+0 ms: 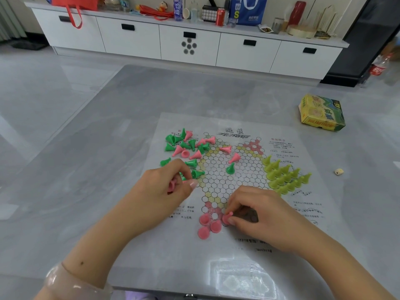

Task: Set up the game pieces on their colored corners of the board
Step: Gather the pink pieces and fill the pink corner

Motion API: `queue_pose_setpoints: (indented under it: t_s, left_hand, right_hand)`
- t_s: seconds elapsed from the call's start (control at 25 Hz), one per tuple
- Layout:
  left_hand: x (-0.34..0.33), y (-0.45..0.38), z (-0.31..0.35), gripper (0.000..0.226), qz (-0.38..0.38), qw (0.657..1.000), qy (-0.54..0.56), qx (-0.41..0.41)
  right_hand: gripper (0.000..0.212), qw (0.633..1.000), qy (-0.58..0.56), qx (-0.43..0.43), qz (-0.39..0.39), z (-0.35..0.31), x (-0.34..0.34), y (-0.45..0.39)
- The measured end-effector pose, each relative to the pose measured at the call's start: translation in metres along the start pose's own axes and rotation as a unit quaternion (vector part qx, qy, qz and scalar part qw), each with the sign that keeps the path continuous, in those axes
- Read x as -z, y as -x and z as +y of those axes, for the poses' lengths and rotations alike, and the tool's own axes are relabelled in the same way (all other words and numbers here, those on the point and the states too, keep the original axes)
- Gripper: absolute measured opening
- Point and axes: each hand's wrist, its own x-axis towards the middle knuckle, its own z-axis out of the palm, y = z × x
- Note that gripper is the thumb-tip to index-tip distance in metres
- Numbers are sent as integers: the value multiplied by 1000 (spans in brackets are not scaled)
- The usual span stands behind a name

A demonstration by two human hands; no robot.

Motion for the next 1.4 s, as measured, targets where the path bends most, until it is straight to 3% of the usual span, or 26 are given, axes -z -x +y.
queue_pose_setpoints:
  t_s: [0.24, 0.44, 0.64, 0.88, 1.0, 1.12, 1.24, 1.4]
  left_hand:
    - [-3, -1, 2, 16, -12, 992, 100, 70]
    - [-4, -1, -1, 10, -11, 996, 69, 54]
    - [-4, -2, 0, 35, -4, 997, 63, 35]
    - [-7, -4, 15, 48, 4, 993, 118, 1]
    - [-10, -7, 24, 53, 22, 977, 210, 37]
    - [-13, -13, 32, 61, 11, 935, 330, 130]
    - [-18, -16, 36, 65, -12, 920, 347, 183]
    - [-25, -16, 41, 64, -10, 927, 314, 204]
  right_hand:
    - [21, 1000, 15, 11, -8, 1, -2, -1]
    - [6, 1000, 20, 9, -11, 1, -2, -2]
    - [18, 1000, 3, -1, -24, -3, 2, 0]
    - [34, 976, -170, 4, 135, -21, 19, -10]
    - [29, 977, -128, 62, 156, -34, 12, -15]
    - [23, 973, -57, 112, 194, -39, 8, -18]
    - [17, 964, 21, 151, 218, -40, 6, -21]
    - [10, 956, 65, 157, 240, -40, 1, -24]
